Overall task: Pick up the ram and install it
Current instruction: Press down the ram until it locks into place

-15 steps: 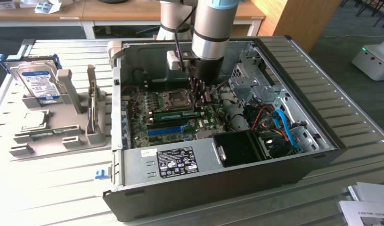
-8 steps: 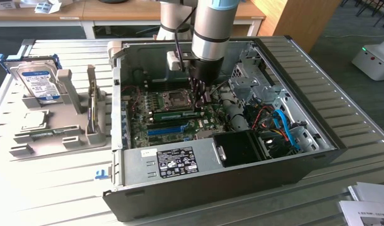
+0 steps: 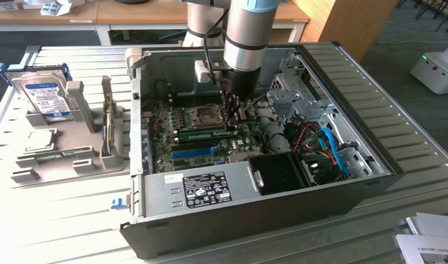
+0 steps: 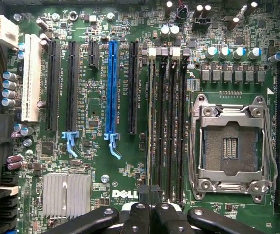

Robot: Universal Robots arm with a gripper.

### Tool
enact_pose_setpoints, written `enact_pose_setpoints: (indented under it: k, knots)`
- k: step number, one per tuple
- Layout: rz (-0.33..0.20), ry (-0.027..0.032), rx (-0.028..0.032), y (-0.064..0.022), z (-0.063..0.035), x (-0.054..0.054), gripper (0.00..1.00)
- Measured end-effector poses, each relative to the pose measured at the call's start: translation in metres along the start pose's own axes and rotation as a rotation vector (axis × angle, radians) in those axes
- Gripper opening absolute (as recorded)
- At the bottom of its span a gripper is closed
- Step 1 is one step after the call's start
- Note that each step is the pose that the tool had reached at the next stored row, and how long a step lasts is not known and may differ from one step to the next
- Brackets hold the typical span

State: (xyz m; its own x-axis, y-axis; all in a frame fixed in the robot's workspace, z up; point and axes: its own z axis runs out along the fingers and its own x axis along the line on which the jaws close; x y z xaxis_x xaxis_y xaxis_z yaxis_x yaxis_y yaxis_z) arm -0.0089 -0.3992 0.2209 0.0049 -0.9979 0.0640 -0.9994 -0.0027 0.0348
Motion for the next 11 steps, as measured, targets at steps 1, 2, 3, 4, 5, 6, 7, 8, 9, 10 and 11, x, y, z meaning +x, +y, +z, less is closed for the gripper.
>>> enact_pose_setpoints:
  k: [1, 2, 3, 4, 5, 6, 7, 8, 9, 10, 11]
  knots:
    - [0.000, 0.0001, 0.0000, 0.0000, 0.0001, 0.0000, 0.10]
    - [0.000, 0.0001, 0.0001, 0.0000, 0.0002, 0.0000, 0.10]
    - [0.000, 0.0001, 0.0000, 0.0000, 0.0003, 0.0000, 0.10]
    - [0.000, 0.0000, 0.0001, 0.0000, 0.0003, 0.0000, 0.10]
    - [0.000, -0.0001, 0.0001, 0.0000, 0.0004, 0.0000, 0.10]
    - [0.000, -0.0002, 0.0002, 0.0000, 0.0004, 0.0000, 0.10]
    - [0.000, -0.0001, 0.0001, 0.0000, 0.0004, 0.0000, 0.10]
    - [0.000, -0.0004, -0.0001, 0.0000, 0.0002, -0.0001, 0.10]
    - [0.000, -0.0014, -0.0006, 0.0000, -0.0005, -0.0001, 0.10]
    - [0.000, -0.0023, -0.0012, 0.0000, -0.0014, -0.0002, 0.10]
    - [0.000, -0.0021, -0.0023, 0.0001, -0.0024, -0.0001, 0.10]
